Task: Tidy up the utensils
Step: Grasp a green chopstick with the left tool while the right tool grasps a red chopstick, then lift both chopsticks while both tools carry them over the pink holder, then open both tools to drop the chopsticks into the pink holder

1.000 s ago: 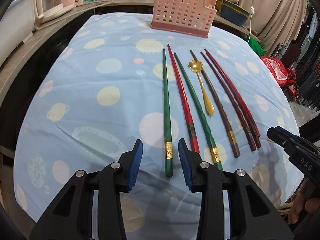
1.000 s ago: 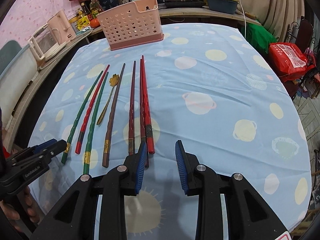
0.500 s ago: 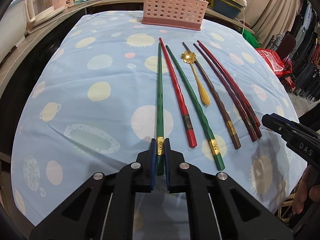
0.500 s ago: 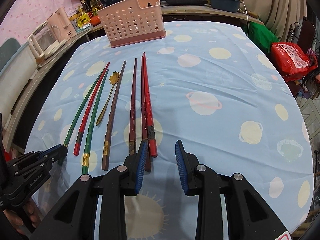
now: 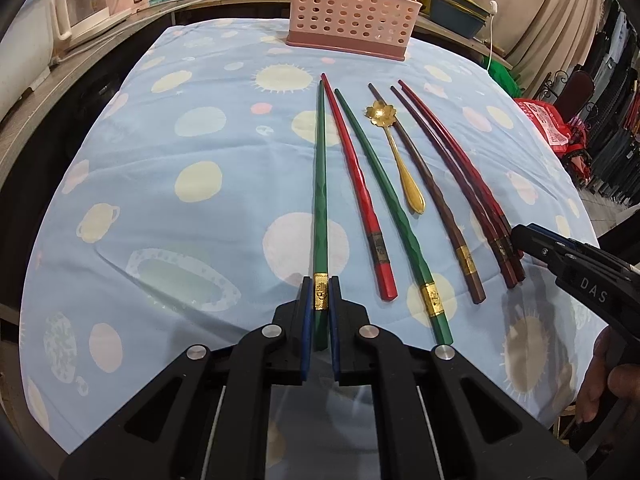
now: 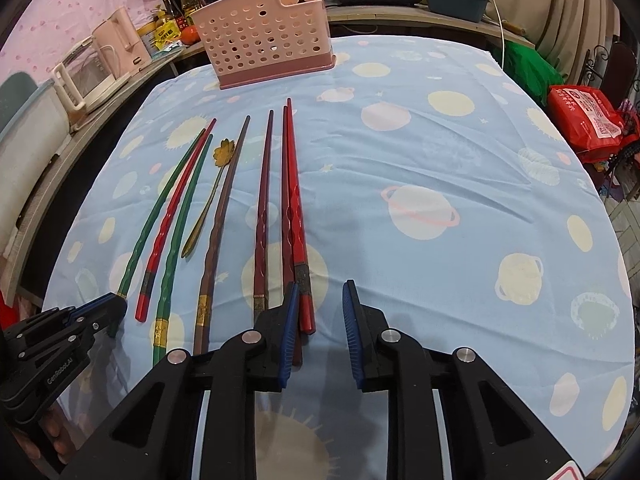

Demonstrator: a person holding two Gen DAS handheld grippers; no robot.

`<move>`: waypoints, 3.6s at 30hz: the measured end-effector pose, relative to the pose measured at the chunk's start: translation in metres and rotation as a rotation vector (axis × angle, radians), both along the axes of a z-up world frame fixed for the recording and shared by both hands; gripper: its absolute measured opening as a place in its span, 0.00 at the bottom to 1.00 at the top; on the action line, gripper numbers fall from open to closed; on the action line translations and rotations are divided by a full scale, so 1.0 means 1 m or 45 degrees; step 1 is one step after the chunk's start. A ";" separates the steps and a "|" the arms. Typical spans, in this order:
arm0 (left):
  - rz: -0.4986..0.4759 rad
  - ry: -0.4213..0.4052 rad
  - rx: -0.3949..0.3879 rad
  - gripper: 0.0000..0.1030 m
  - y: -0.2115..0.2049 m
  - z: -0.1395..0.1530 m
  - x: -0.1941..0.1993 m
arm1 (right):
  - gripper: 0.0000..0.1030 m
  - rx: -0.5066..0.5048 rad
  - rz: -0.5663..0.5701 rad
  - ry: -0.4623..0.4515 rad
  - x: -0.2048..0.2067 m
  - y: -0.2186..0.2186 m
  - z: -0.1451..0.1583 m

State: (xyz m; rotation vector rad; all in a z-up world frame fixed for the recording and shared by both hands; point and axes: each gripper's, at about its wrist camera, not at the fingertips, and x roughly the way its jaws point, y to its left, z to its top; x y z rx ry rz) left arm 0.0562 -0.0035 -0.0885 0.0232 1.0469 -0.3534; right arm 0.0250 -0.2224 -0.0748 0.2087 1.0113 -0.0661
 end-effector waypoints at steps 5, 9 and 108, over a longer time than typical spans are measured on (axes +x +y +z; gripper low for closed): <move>0.001 -0.003 0.002 0.07 0.000 0.000 0.000 | 0.17 0.000 0.005 -0.003 0.004 0.000 -0.001; 0.000 -0.003 0.000 0.07 0.000 -0.001 0.000 | 0.15 0.005 0.006 -0.002 0.008 -0.001 -0.004; 0.162 -0.621 -0.203 0.44 -0.038 0.231 0.265 | 0.34 0.047 -0.047 -0.646 0.238 -0.029 0.192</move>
